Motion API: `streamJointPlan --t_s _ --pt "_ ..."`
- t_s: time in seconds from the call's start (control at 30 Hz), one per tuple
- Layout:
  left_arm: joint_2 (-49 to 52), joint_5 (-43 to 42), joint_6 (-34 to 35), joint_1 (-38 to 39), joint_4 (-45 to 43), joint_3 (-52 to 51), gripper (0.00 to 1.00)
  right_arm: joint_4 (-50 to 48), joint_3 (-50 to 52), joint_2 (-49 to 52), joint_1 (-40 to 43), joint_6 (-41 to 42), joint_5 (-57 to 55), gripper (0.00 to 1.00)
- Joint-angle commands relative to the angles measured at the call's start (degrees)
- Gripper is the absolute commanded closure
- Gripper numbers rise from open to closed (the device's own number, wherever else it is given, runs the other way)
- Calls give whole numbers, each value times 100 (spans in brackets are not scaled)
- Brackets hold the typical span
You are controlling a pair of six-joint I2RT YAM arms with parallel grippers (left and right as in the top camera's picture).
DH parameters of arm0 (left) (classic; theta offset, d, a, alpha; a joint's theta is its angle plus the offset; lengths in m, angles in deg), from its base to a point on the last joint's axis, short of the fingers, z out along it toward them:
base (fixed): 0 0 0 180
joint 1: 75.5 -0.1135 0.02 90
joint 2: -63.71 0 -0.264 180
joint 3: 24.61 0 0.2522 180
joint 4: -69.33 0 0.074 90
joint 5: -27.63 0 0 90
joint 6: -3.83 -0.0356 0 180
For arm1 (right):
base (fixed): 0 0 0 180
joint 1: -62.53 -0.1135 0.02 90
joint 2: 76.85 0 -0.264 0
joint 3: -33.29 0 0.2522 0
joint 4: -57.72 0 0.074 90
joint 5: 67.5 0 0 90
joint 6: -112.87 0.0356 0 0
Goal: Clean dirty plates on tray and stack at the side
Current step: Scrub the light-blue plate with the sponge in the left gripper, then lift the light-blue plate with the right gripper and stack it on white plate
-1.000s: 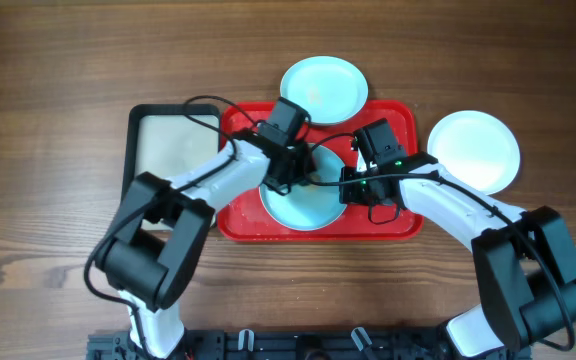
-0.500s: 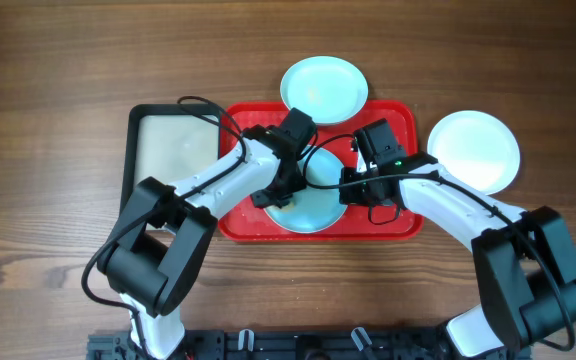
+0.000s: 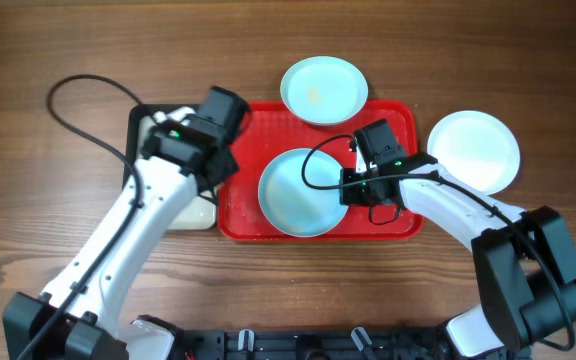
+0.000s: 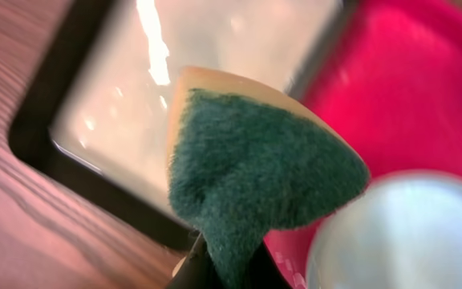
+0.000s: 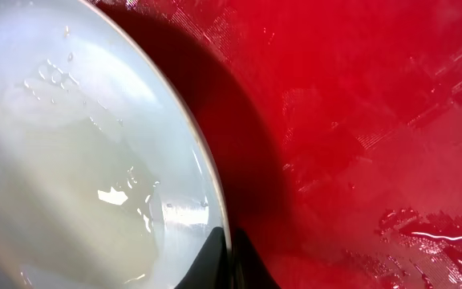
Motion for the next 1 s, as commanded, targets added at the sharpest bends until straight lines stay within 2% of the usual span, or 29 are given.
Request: streamJointPlan --t_s 0.0,0.07,0.13,0.27,0.37,0.43,0.47,0.5,0.57,0.73,0.97 --pt "188 55 -901 -791 -601 -566 96 79 -33 -31 -9 -380 271 96" --pt "293 -1012 -1801 -1309 -1508 -1209 96 345 -92 -402 -9 -378 -7 96" --pt "297 -1213 -1915 -1740 -1923 -1547 94 667 -168 -968 -35 -358 -507 96" --pt "289 -1449 -1954 -2365 -1917 -1567 62 866 -177 -1954 -407 -334 -1961 96" --pt "284 -2015 -1958 -2490 -1915 -1565 51 881 -188 -2124 -1036 -339 -3390 96" --pt "232 -2352 -2162 -2492 -1902 -1565 34 883 -190 -2124 -1565 -378 -4481 96" --pt "184 -2435 -2229 -2490 -1843 -1565 22 881 -195 -2124 -1823 -380 -5090 96" --pt "160 -2450 -2232 -2490 -1733 -1565 2 883 -205 -2124 -2033 -387 -5593 96" --pt "155 -2448 -2232 -2490 -1460 -1565 0 876 -332 -2124 -2428 -772 -6336 96" --pt "155 -2448 -2232 -2490 -1392 -1565 0 879 -745 -2127 -2929 -1305 -6704 96" --pt "155 -2448 -2232 -2490 -1392 -1565 0 162 -857 -2120 -3877 -2601 -8345 96"
